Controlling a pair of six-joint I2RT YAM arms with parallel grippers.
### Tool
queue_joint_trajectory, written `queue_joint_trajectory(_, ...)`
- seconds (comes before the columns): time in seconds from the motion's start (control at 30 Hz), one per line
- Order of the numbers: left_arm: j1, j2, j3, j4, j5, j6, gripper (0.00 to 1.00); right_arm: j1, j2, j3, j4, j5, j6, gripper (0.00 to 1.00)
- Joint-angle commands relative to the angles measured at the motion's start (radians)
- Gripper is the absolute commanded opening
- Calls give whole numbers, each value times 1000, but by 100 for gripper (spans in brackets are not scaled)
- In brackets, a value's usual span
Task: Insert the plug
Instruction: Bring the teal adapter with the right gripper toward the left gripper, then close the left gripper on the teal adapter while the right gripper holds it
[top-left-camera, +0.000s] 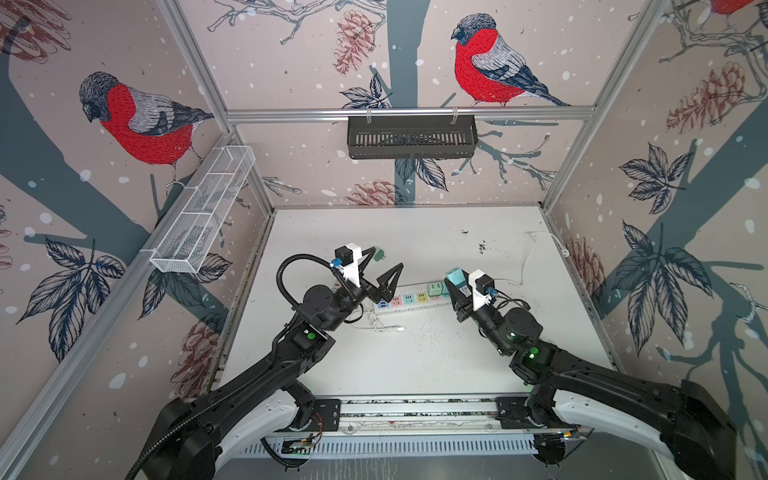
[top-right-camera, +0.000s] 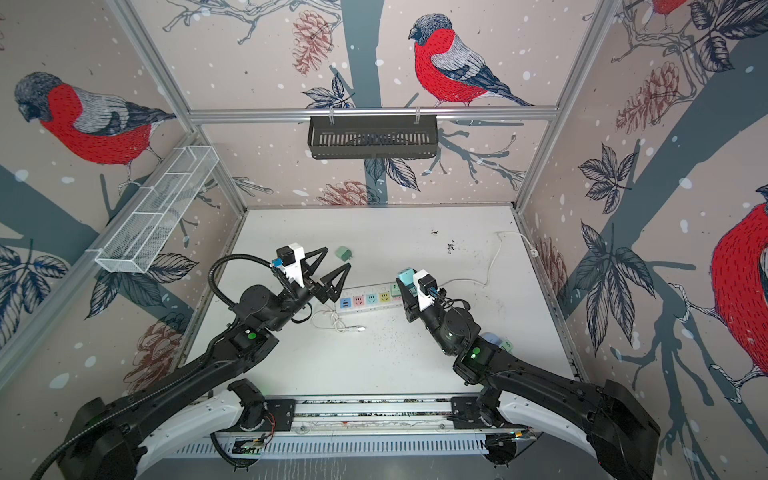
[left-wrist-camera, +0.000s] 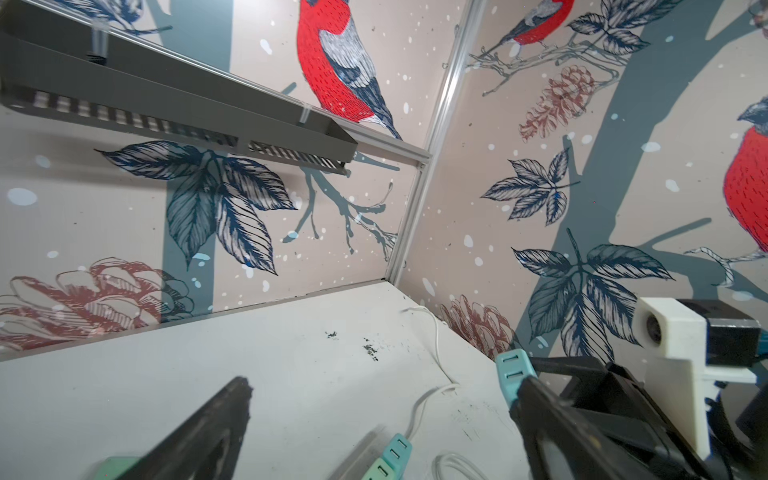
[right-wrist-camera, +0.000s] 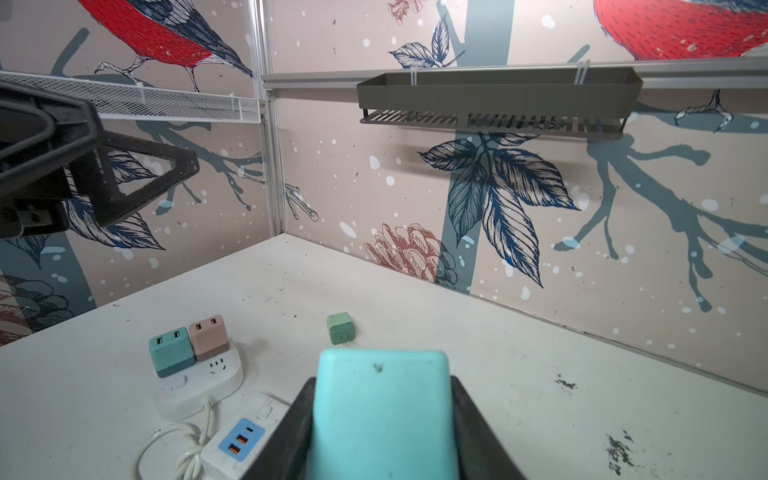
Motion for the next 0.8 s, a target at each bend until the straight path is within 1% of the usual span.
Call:
queue_joint_trajectory(0.0,-45,38,50,-29,58,98,99,6,0,1,70,6,-73,29)
queue_joint_trajectory(0.13,-72,92,101,-67,147,157,99,10,-1,-6,94,12,-143,29)
queue_joint_trajectory(0.27,-85,124,129,-94,187,192,99,14,-28,-76,210,-38,-225,29)
queue_joint_trajectory(0.33,-90,136,144,-110,211,206,99,14,-44,-114,259,-94,-284,29)
queue_joint_trajectory(0.4,-94,150,155,-118,237,218,99,18,-59,-133,267,-145,-326,29)
queue_joint_trajectory(0.53,-109,185,193,-161,273,240,99,27,-82,-149,261,-205,-376,29)
queue_joint_trajectory(0.77,-167,244,271,-269,316,307,99,48,-91,-154,283,-210,-449,27)
